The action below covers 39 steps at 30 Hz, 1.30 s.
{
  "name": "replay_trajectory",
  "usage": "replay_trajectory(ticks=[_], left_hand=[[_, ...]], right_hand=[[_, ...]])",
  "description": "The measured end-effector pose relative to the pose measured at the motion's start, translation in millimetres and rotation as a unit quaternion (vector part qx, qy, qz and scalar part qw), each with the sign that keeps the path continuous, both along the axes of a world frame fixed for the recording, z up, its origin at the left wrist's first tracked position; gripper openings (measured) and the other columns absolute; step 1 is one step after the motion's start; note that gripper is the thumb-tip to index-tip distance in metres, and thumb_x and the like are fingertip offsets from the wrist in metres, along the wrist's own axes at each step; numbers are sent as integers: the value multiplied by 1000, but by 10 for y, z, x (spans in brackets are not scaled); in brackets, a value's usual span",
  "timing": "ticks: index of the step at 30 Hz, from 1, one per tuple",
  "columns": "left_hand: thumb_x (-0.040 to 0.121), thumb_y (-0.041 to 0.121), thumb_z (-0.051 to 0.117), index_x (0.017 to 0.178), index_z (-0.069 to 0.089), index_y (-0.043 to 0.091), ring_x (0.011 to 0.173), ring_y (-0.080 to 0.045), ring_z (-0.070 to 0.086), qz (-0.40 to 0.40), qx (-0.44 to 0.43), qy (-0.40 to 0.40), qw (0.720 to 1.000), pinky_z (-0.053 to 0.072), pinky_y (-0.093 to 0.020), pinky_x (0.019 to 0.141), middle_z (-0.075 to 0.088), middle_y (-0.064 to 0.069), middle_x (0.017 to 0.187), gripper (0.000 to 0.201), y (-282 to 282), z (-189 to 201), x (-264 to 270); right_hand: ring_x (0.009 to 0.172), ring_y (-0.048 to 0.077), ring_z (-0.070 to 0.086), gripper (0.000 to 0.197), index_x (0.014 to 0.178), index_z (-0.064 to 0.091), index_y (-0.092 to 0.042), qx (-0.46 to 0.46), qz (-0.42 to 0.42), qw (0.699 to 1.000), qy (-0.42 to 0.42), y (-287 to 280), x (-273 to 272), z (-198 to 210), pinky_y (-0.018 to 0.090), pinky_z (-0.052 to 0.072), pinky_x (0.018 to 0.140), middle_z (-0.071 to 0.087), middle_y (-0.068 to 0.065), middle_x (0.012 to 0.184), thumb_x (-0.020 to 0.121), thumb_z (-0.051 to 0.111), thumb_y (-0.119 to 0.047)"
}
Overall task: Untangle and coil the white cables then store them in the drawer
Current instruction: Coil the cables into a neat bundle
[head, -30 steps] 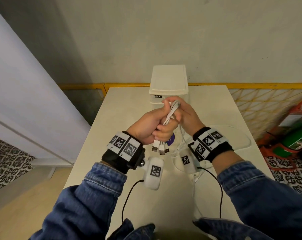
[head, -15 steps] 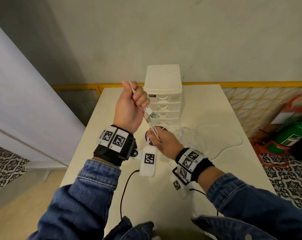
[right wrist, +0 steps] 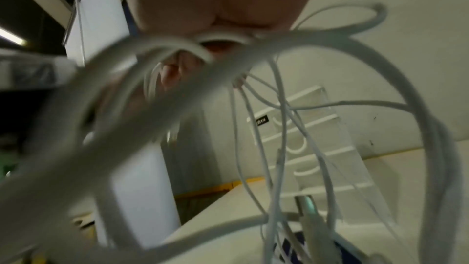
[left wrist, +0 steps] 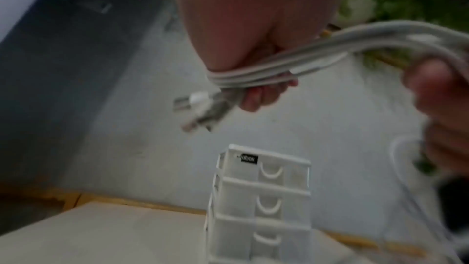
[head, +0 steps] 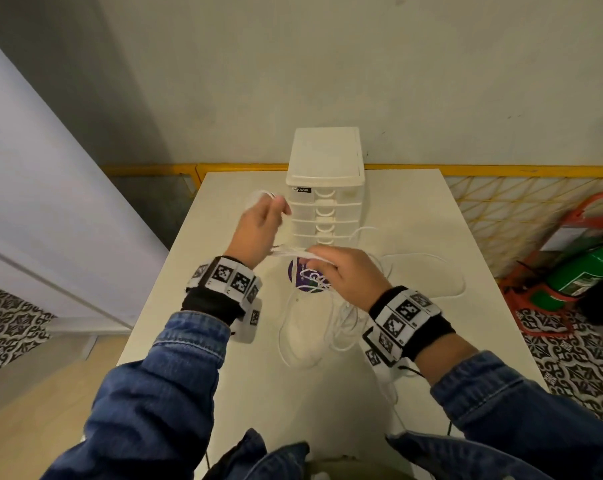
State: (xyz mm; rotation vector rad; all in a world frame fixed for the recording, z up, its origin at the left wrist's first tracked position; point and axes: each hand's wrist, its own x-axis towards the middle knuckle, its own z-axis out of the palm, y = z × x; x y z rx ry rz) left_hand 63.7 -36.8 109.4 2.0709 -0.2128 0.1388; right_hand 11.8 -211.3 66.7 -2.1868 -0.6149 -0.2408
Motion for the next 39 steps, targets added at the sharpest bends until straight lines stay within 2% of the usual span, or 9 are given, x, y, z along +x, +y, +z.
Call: replay_trajectory(ticks=[6,10,16,20,24,29,33,35,39], left_hand=[[103,32,29,75,45,9,29,-12,27,-160,-108,188,963,20,-17,34,41,-4,46,39,-209,-116,-165],[95,56,23,74,48,13,33,-8,20,-238,-187,291,908,13,-16,35,32,1,47,54,-356,-19,-241],[99,45,34,71,42,17,36,-9,16,-250,-154,295,909,13,-16,37,27,4,47,40,-432,33,-284],[101,39,27,68,37,18,33,-6,15,-249,-265,278,889,9,-20,38,25,7,44,41,-426,57,-278],[102,38,21,68,34,20,31,-2,18,-200,-401,237,862,11,-18,36,27,12,43,41,-303,239,-185],[102,39,22,67,34,20,39,-9,7,-117,-440,173,873,7,-22,39,25,11,43,41,-145,295,-120],[102,38,23,66,34,20,34,-5,15,-114,-406,169,891,7,-20,39,25,9,44,42,-121,299,-131],[102,38,24,66,36,21,36,-5,17,-133,-369,167,905,8,-21,40,26,9,46,42,-154,297,-149],[102,38,26,66,38,20,38,-7,18,-131,-325,170,921,11,-22,41,27,6,48,41,-212,252,-226]], right_hand=[[62,14,51,15,88,62,-14,57,-69,996,-14,-186,171,174,20,38,61,59,0,67,90,52,-25],[62,15,50,19,84,59,-13,65,-89,994,15,-355,283,198,28,39,61,54,-7,63,88,51,-29],[61,17,50,35,79,55,-13,16,-60,998,31,-429,327,134,30,37,60,54,3,65,85,39,-44],[83,19,54,29,102,56,-11,4,-75,997,31,-365,341,32,30,41,73,57,7,91,92,39,-32],[118,20,48,49,139,34,-16,-100,-81,988,90,-454,286,-287,35,39,100,47,10,129,93,50,-21],[117,19,51,59,134,43,-22,-88,-91,990,61,-520,155,-524,40,37,105,54,0,123,81,54,2],[135,11,29,66,133,39,-28,74,-145,987,13,-441,135,-443,15,23,112,31,0,143,78,63,0],[133,12,31,56,133,42,-16,117,-198,970,-73,-348,106,-315,10,22,110,33,6,142,81,59,-9],[113,21,45,59,130,40,-3,125,-272,939,-170,-151,33,38,26,38,100,43,17,123,73,55,-9]])
